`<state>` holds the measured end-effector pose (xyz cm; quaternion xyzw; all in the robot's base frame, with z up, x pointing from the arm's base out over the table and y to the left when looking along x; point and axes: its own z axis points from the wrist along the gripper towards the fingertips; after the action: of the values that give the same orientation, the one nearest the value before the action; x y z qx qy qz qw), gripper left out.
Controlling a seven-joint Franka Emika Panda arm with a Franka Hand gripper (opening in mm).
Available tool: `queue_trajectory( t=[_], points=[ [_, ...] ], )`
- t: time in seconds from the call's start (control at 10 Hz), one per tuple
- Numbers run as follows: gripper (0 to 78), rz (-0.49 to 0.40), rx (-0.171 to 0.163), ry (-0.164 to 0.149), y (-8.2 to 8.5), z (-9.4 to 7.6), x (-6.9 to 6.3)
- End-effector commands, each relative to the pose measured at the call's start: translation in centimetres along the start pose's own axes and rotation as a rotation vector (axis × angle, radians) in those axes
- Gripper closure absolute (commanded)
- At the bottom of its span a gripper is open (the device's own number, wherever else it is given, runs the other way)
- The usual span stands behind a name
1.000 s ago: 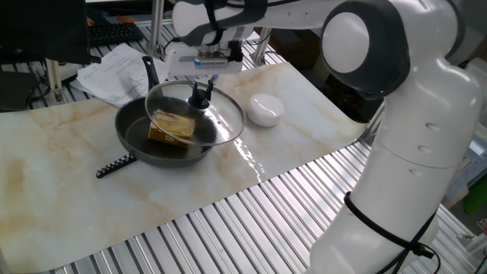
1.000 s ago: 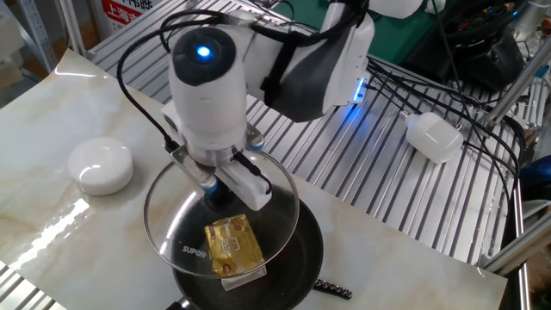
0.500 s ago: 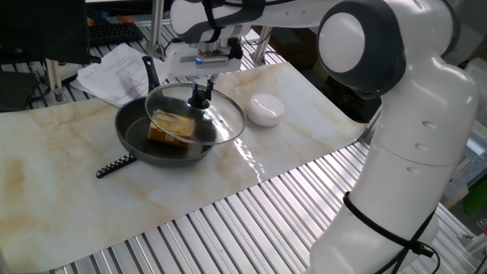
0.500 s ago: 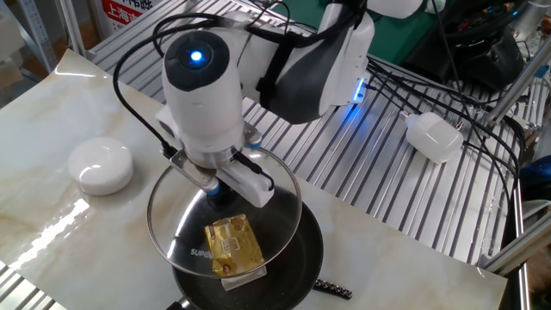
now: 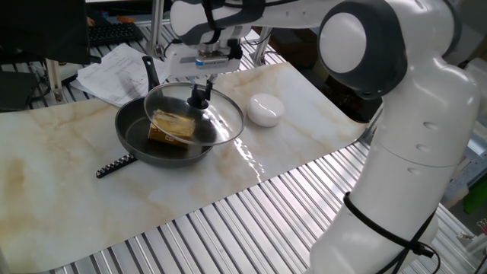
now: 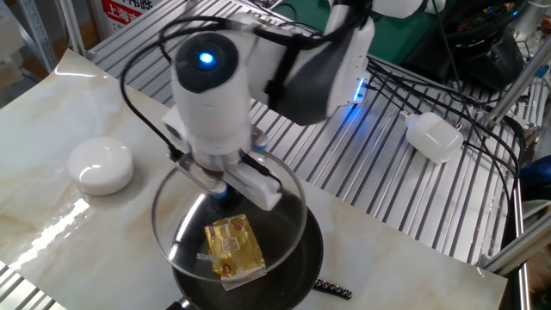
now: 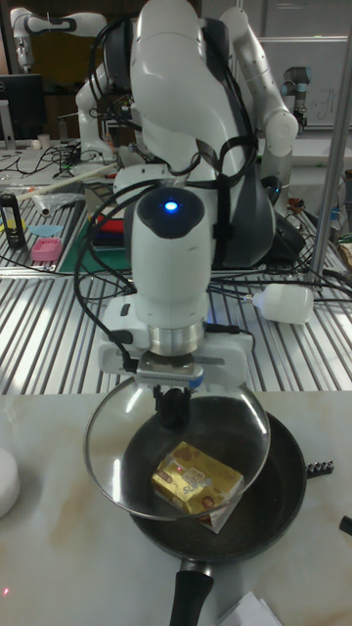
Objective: Cover the pot with the lid
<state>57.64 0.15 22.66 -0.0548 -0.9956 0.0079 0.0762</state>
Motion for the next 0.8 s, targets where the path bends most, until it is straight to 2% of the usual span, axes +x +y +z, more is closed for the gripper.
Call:
queue_trajectory(
  t=[0.1,0.3,0.8],
  points=[
    [75.5,0.054,-0.014,-0.013,3.3,-0.5,0.3],
    [75.5,0.074,-0.041,-0.015,4.1,0.0,-0.2],
    [75.5,0.090,-0.035,-0.017,5.5,0.5,-1.2]
  ],
)
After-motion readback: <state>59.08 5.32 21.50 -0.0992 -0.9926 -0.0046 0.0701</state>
